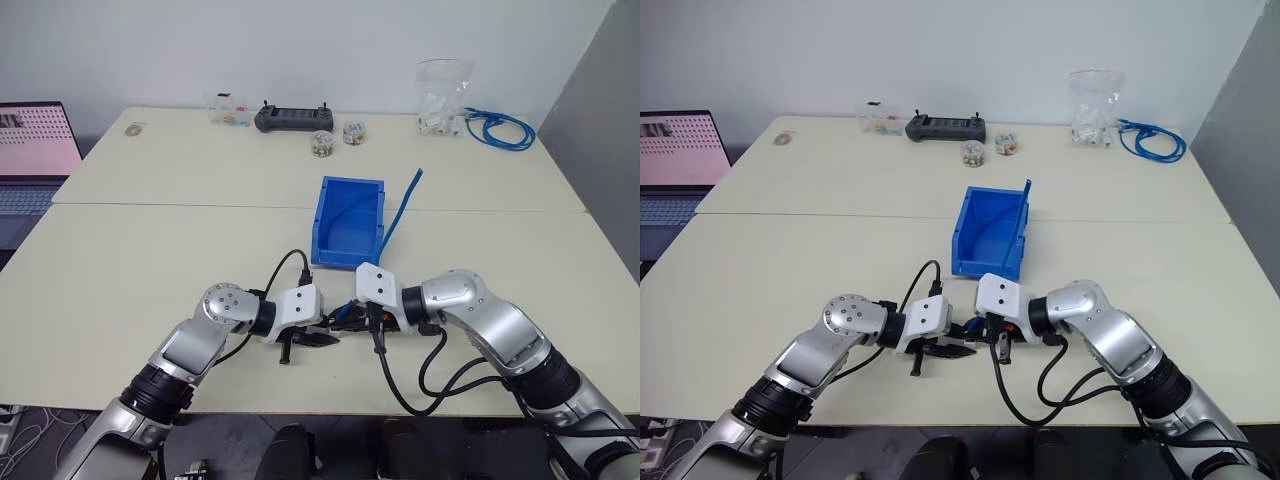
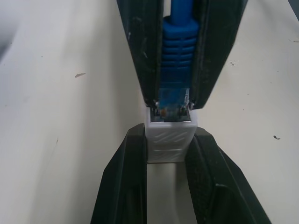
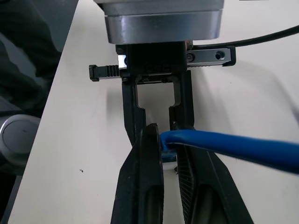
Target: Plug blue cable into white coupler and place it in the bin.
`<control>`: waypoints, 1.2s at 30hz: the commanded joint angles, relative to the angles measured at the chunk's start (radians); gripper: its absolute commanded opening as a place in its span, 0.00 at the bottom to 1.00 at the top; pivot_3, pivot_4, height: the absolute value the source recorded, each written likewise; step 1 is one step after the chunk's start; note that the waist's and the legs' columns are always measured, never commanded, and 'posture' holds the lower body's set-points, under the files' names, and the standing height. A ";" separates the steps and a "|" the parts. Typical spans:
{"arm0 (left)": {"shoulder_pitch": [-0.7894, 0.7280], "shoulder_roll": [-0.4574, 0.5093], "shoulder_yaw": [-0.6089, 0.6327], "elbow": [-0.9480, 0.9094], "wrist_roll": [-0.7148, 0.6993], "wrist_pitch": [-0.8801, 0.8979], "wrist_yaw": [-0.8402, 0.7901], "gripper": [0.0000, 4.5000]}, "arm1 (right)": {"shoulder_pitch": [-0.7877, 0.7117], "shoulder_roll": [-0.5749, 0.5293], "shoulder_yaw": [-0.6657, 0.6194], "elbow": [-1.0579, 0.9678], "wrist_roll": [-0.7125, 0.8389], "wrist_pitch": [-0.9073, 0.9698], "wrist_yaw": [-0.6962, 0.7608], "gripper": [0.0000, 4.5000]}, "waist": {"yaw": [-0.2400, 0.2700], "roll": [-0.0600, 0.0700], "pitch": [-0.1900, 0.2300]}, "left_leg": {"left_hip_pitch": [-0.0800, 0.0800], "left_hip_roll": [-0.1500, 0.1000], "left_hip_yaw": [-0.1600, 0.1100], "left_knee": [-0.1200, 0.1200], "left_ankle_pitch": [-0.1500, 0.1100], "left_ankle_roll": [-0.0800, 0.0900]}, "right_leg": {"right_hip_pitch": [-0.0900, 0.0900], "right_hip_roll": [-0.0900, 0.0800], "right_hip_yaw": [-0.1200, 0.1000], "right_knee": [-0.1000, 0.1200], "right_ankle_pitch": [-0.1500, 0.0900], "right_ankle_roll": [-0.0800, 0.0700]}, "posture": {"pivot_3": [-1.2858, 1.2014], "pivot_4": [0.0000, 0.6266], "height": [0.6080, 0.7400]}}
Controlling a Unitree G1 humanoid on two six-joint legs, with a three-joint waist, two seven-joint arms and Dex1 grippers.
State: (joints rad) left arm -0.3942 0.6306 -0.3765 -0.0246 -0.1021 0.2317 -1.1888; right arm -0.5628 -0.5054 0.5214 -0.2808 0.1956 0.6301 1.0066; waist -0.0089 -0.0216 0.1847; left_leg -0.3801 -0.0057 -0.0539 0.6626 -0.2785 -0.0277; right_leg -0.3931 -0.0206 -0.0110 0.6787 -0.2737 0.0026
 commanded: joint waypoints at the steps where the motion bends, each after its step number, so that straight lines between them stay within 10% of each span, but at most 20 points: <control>1: 0.007 -0.020 -0.018 -0.008 0.008 0.015 0.005 0.17 | 0.034 0.001 0.113 0.050 -0.005 -0.003 0.089 0.03 | 0.000 0.001 -0.001 | 0.001 0.000 0.000 0.000 0.000 0.000 | 0.001 0.000 0.000 0.000 0.000 0.000 | 0.52 0.24 1.00; 14: 0.014 -0.045 0.041 0.000 0.013 0.042 0.075 0.17 | 0.086 0.051 -0.012 0.126 0.022 -0.037 0.058 0.03 | 0.000 0.003 -0.021 | 0.008 0.000 0.000 -0.001 0.000 0.001 | 0.008 0.000 0.000 -0.002 -0.003 0.004 | 0.52 0.24 1.00; 27: 0.058 -0.040 0.414 -0.336 -0.111 0.374 0.416 0.80 | 0.007 0.118 -0.420 -0.109 0.277 0.218 -0.150 0.03 | -0.001 0.003 -0.016 | -0.003 0.001 -0.002 -0.001 0.000 0.000 | -0.003 0.000 0.000 0.001 0.000 0.000 | 0.52 0.24 1.00; 31: 0.042 -0.031 0.431 -0.411 -0.101 0.443 0.484 1.00 | -0.116 0.169 -0.491 -0.002 0.314 0.239 -0.224 0.03 | -0.001 0.003 -0.016 | -0.003 0.000 -0.001 0.000 0.000 0.000 | -0.003 -0.001 0.000 0.001 0.000 0.000 | 0.52 0.24 1.00; 36: 0.020 -0.002 0.398 -0.399 -0.074 0.420 0.498 1.00 | -0.354 0.224 -0.488 0.389 0.229 0.118 -0.273 0.03 | -0.017 0.003 -0.015 | -0.001 0.000 0.000 -0.001 0.000 0.000 | -0.003 0.000 0.001 0.002 0.000 -0.001 | 0.52 0.24 1.00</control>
State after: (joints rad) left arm -0.3547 0.6121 0.0291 -0.4017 -0.1907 0.6733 -0.6999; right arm -0.8287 -0.2941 0.0414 -0.0550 0.4706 0.8314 0.7451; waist -0.0259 -0.0182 0.1700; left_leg -0.3814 -0.0055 -0.0538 0.6611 -0.2785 -0.0277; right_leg -0.3960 -0.0206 -0.0106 0.6803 -0.2734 0.0018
